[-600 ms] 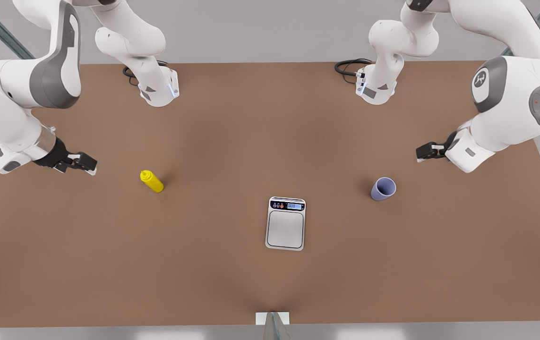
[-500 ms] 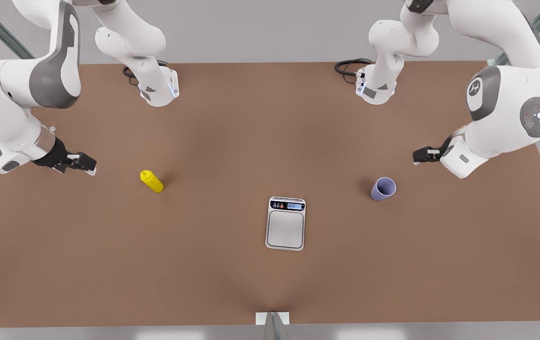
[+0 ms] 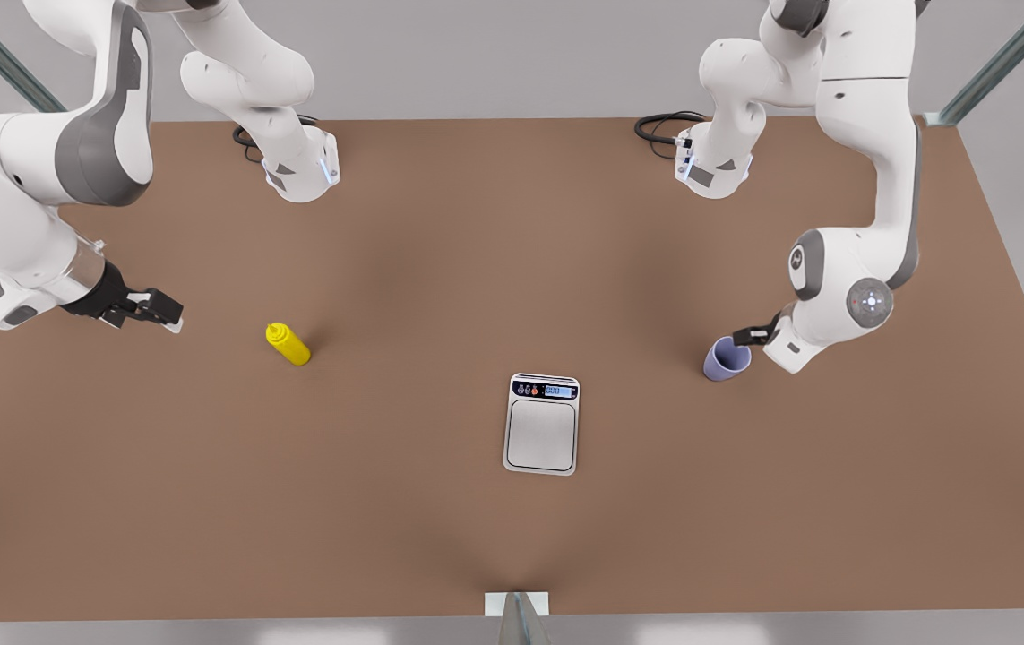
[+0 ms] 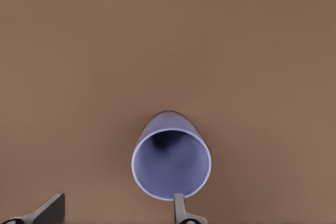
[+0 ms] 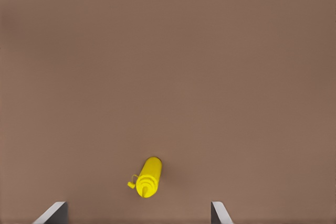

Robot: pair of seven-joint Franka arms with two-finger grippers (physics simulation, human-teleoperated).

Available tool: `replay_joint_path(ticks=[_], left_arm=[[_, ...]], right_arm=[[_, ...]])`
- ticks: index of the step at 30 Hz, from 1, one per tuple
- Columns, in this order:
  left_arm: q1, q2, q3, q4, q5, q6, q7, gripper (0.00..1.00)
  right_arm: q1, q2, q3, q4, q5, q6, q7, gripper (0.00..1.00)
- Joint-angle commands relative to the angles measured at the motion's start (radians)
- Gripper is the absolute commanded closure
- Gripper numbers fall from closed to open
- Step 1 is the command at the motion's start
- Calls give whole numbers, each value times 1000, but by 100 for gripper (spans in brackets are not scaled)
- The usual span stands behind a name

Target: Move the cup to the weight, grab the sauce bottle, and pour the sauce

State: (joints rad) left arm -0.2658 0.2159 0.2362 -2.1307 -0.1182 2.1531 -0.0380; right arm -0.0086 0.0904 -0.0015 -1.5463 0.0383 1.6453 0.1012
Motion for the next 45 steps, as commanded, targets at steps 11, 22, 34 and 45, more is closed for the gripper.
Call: replay_joint_path(ticks=[11, 22, 34, 45], left_arm=[[0, 71, 0, 2, -5, 74, 0, 0], [0, 137, -3, 17, -47, 76, -9, 74], [-3, 151, -18, 20, -97, 76, -17, 79], [-168, 218, -77, 477, -87, -243, -332, 79]], right_arm=[[-1, 0, 0, 0, 0, 1, 0, 0], [-2, 0, 0, 0, 0, 4, 0, 0], [-5, -1, 5, 9, 0, -16, 2, 0], [-154, 17, -14, -38, 330, -82, 259, 0]])
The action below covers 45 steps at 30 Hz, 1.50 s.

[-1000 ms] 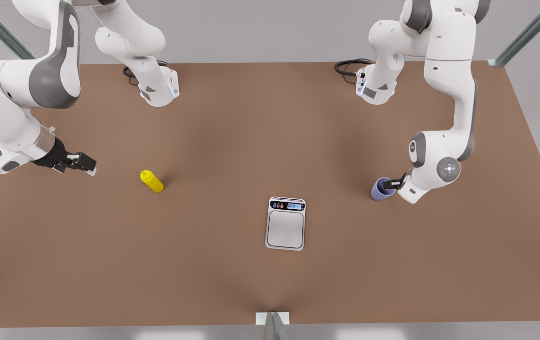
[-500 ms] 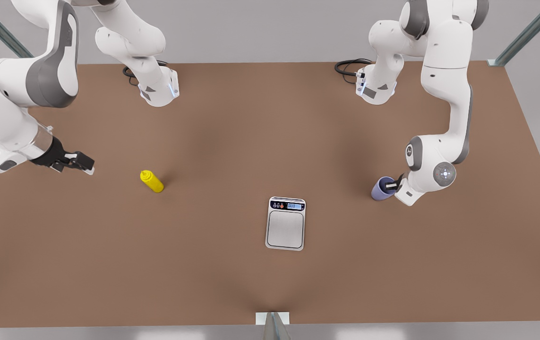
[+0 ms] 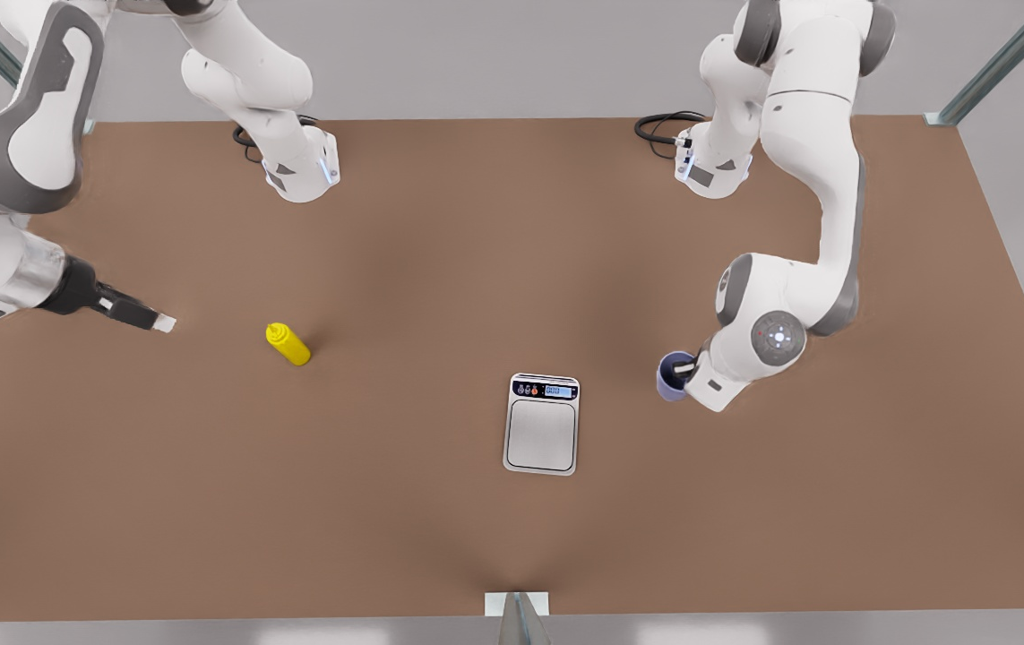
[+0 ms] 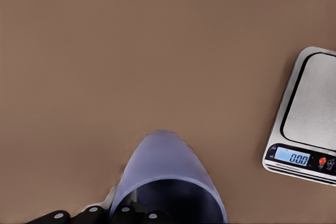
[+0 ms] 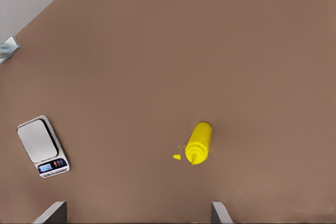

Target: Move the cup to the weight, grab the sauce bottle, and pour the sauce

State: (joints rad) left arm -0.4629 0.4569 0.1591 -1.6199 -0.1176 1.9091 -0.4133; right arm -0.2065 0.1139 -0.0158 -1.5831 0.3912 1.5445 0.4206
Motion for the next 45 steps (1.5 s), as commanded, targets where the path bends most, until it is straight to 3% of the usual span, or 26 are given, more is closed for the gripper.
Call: replay_joint_path(ticks=[1, 5, 9, 14, 18, 22, 24, 26, 27, 29, 36, 45], left_arm=[[-14, 15, -1, 21, -93, 1, -30, 79], [-135, 193, -62, 268, -163, -24, -361, 79], [-155, 304, -62, 380, -194, -2, -423, 79], [-157, 350, -62, 388, -246, 65, -424, 79], [-168, 387, -62, 425, -257, 108, -435, 79], [-168, 401, -61, 425, -257, 128, -432, 79], [-168, 407, -61, 423, -255, 128, -424, 66], [-166, 407, -59, 425, -255, 130, -423, 41], [-166, 407, -56, 425, -254, 134, -427, 21], [-166, 407, -56, 425, -251, 134, -427, 4], [-168, 401, -62, 425, -263, 125, -450, 1], [-169, 362, -56, 425, -274, 84, -463, 1]], right_arm=[[35, 1, 0, 2, 11, -12, 24, 0], [-36, 52, -41, -52, 120, -98, 34, 0], [-60, 132, -44, -141, 330, -81, 207, 0], [-60, 128, -30, -405, 514, 95, 320, 0], [-123, 133, -30, -607, 636, 97, 254, 0], [-159, 213, -30, -632, 721, 184, 169, 0], [-159, 247, -30, -634, 730, 201, 120, 0], [-168, 291, -26, -634, 755, 201, 87, 0], [-201, 309, 26, -634, 764, 201, 55, 0], [-201, 317, 39, -632, 781, 201, 53, 0], [-223, 382, 48, -630, 801, 197, -28, 0], [-277, 440, 137, -629, 814, 158, -89, 0]])
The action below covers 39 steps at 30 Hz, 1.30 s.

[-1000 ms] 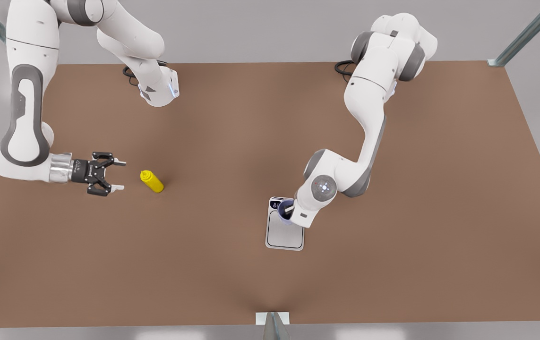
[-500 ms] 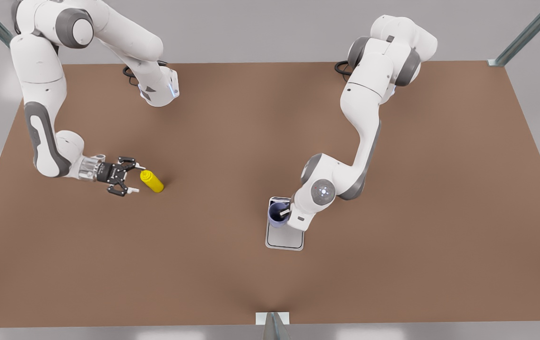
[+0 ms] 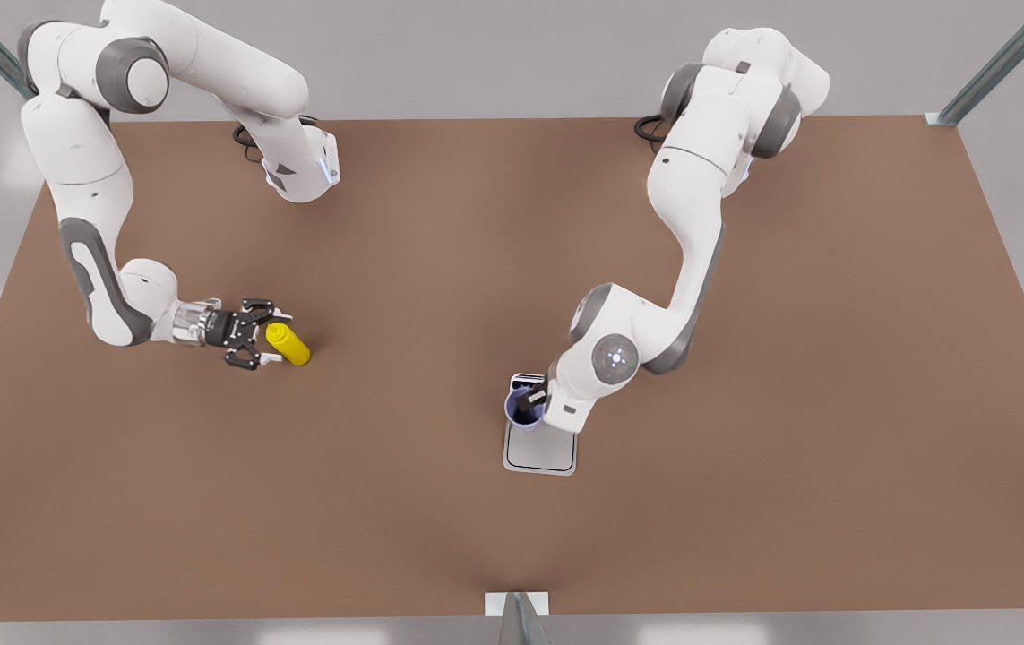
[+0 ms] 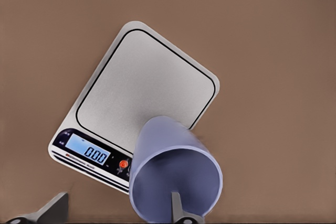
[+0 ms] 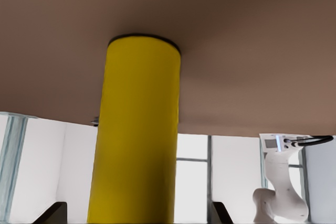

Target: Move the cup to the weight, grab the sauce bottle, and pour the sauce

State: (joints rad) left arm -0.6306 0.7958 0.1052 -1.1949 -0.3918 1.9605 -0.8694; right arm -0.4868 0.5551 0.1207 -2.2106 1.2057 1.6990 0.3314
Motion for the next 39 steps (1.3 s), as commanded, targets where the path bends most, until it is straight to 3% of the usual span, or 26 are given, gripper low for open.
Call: replay_joint_path(ticks=[1, 3, 5, 6, 7, 9, 10, 11, 15, 19, 23, 27, 35, 39], left_arm=[[5, -18, 2, -2, 10, -27, 4, 1], [22, -173, 14, -2, 94, -229, 7, 1], [80, -342, 114, 0, 152, -484, 134, 1], [132, -385, 137, -2, 235, -537, 411, 0], [144, -394, 195, -2, 283, -548, 631, 0], [153, -414, 240, -9, 290, -568, 719, 0], [172, -429, 225, -12, 289, -568, 725, 0], [325, -546, 34, -129, 321, -545, 731, 0], [324, -627, 28, -249, 367, -503, 744, 0], [327, -603, 34, -246, 367, -515, 739, 0], [325, -607, 27, -233, 366, -535, 734, 0], [325, -603, 25, -233, 367, -543, 727, 0], [321, -590, 24, -235, 358, -571, 724, 0], [319, -590, 22, -235, 356, -588, 725, 0]], right_arm=[[-1, 2, 0, 0, 0, -5, -2, 0], [-1, 6, 4, 0, 0, -9, -3, 0], [-7, 22, 22, 2, 0, -7, -5, 2], [-9, 22, 25, 6, 0, -9, -5, 20], [-10, 22, 37, 8, 0, -9, -5, 29], [-10, 22, 39, 8, 0, -7, -5, 35], [-10, 22, 45, 8, 0, -7, -6, 40], [-12, 22, 54, 8, 0, -2, -6, 40], [-12, 20, 54, 9, 0, -2, -9, 54], [-12, 17, 54, 25, -2, -4, -18, 60], [8, -30, 53, 49, -2, -4, 12, 60], [189, -136, -19, 135, 14, 30, 239, 57], [422, -185, -15, 368, 45, 277, 574, 63], [605, -182, -16, 417, 38, 511, 635, 63]])
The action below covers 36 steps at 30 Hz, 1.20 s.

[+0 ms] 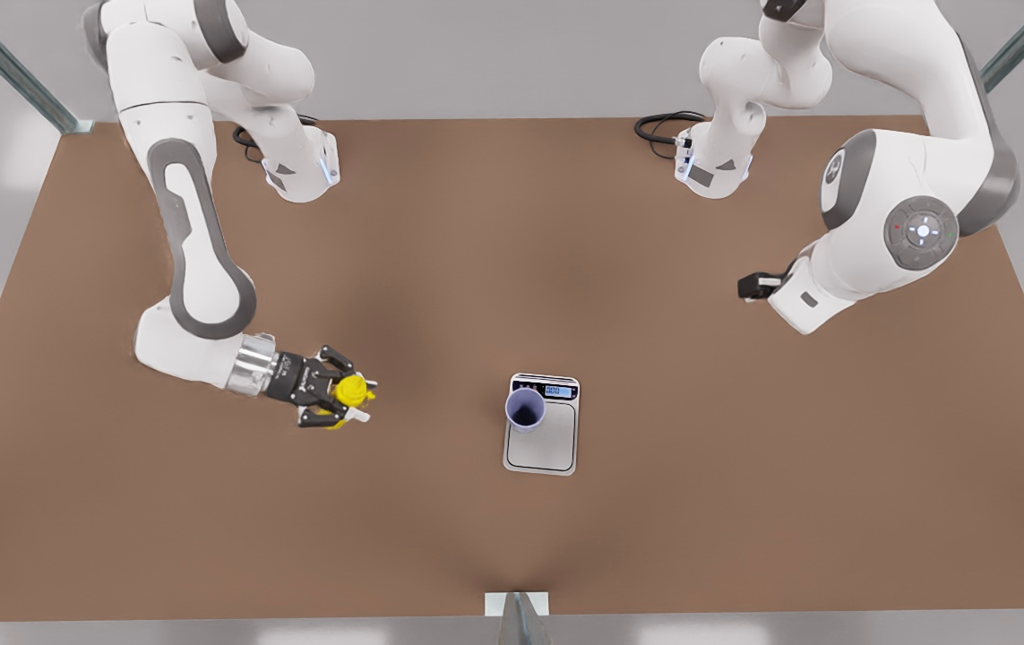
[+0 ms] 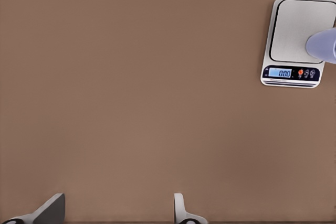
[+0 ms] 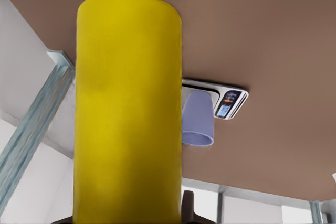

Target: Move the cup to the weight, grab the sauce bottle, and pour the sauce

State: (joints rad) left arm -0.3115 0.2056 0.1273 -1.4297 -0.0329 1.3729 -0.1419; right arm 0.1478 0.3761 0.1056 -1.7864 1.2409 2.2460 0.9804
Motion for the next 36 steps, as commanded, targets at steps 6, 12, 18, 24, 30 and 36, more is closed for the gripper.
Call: replay_joint_path(ticks=[6, 12, 18, 24, 30, 36], left_arm=[[0, 0, 0, 0, -2, 0, -1, 0], [0, 8, 0, -3, -2, 0, 10, 0], [0, 9, 2, -3, -2, 0, 10, 0], [0, 15, 0, -5, -2, 0, 8, 0], [0, 15, 0, -6, -2, 0, 4, 0], [0, 18, 0, -8, -2, 0, 7, 0]], right_arm=[[190, 93, -1, 163, -49, 184, 38, 62], [319, 260, -3, 372, -328, 337, 34, 62], [400, 377, -3, 469, -477, 584, 6, 62], [431, 400, 3, 453, -482, 696, -265, 63], [434, 423, 3, 436, -638, 707, -376, 63], [455, 457, -30, 418, -893, 705, -373, 66]])
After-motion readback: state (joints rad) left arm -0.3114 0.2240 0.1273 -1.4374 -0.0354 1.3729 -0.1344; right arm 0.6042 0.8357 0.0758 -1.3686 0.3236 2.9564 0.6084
